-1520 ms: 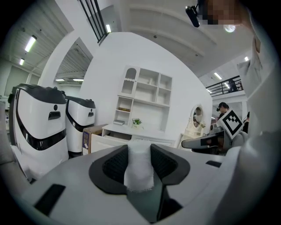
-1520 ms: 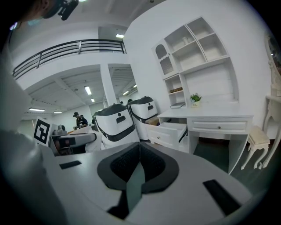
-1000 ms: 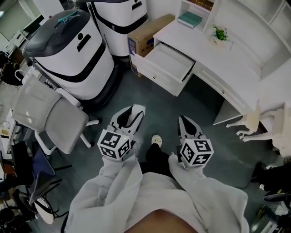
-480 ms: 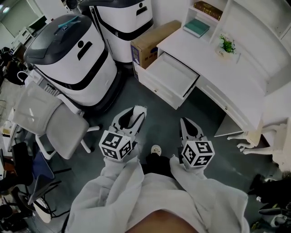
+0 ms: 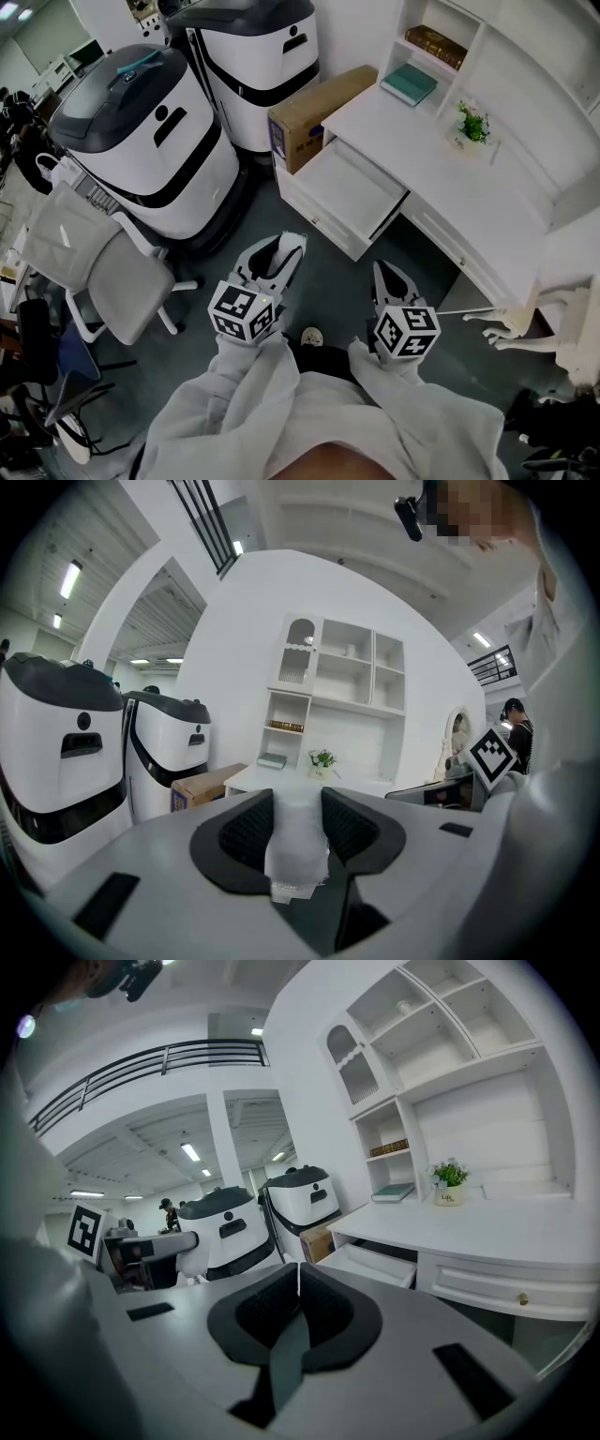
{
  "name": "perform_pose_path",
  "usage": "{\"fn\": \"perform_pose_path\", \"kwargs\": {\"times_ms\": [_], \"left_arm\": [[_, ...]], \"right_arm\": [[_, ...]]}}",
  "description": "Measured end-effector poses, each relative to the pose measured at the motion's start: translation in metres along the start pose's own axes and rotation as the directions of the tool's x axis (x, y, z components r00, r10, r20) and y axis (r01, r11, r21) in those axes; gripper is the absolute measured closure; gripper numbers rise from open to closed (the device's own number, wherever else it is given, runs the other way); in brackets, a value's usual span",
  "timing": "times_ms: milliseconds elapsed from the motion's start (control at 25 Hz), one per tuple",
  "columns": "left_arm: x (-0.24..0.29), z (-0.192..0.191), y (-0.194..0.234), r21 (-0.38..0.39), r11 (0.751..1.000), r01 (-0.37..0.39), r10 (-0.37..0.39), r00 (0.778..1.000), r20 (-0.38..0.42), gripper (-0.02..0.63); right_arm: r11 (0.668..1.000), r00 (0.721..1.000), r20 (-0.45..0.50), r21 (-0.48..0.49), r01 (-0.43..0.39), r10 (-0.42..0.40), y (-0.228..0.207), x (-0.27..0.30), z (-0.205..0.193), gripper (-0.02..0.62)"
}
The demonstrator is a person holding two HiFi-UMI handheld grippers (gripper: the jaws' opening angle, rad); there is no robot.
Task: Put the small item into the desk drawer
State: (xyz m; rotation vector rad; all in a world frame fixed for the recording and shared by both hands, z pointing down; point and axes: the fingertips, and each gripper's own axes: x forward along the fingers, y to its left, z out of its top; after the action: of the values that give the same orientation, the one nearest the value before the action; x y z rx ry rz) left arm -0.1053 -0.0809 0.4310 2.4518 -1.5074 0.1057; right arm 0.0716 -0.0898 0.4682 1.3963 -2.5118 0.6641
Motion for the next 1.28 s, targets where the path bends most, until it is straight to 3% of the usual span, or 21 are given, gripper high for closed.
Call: {"fn": "perform_pose_path", "kwargs": {"times_ms": [480,960,1280], "left_arm": [[0.043,-0.002,0.006,-0.008,0.999,0.05,-0.05,0.998,-0.033,0.431],[0.155,0.038,0.034,0.032,0.982,0.184,-0.181,0.981,-0.066,0.431],[0.216,0.052,0.068,0.008,0.97,0.244,-0.242,0.964,-0.108,0.431]], "right_arm": [[1.0,1.0,-0.006,0.024,0.015,-0.015,-0.018,0.021,0.006,0.561],[0.989,0.991,0.029,0.08,0.125,-0.128,-0.073,0.078,0.059,0.561],[0.975,0.98,0.023,0.107,0.192,-0.196,-0.093,0.12,0.088,0.561]]}}
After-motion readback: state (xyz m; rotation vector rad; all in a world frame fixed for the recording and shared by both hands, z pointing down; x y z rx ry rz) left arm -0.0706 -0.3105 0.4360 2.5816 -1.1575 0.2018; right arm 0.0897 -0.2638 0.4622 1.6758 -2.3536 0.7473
